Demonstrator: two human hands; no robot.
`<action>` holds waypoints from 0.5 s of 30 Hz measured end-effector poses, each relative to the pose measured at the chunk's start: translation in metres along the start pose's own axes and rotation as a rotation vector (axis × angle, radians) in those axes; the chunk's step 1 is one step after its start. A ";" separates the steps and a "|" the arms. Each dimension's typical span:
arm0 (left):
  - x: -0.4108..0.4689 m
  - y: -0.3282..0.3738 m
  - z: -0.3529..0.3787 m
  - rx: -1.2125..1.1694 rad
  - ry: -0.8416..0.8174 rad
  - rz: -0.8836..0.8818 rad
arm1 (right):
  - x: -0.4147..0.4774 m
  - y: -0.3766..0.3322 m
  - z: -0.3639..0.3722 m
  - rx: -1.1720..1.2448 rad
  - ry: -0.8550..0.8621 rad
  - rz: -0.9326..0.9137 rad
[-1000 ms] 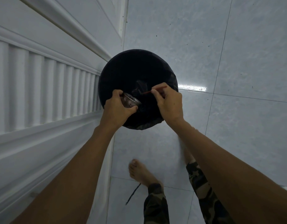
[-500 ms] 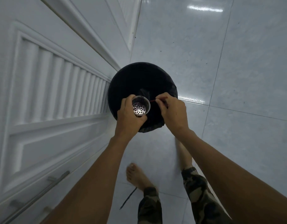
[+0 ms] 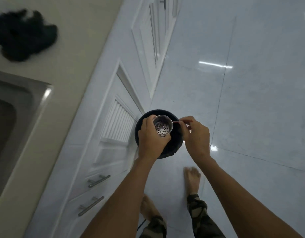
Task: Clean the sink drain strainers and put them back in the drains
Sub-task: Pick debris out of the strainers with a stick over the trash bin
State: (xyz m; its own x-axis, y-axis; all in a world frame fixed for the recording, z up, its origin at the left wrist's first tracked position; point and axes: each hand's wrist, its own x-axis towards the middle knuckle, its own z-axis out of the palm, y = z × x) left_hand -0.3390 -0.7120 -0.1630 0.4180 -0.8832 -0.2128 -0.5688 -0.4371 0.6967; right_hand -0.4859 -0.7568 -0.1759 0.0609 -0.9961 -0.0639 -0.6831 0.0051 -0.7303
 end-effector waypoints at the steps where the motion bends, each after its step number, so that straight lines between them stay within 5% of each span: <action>1: -0.004 0.019 -0.011 -0.010 0.013 0.003 | -0.001 -0.016 -0.016 0.004 0.024 -0.005; 9: -0.034 0.156 -0.135 -0.166 0.123 0.175 | -0.009 -0.160 -0.143 0.103 0.248 -0.109; 15: -0.053 0.173 -0.235 -0.167 0.243 0.245 | -0.029 -0.266 -0.165 0.191 0.278 -0.244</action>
State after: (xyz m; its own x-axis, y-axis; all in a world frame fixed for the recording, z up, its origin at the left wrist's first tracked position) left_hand -0.2933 -0.7007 0.1293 0.4505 -0.8834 0.1287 -0.5580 -0.1661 0.8131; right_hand -0.4259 -0.7434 0.1320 -0.0123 -0.9560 0.2932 -0.5242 -0.2435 -0.8160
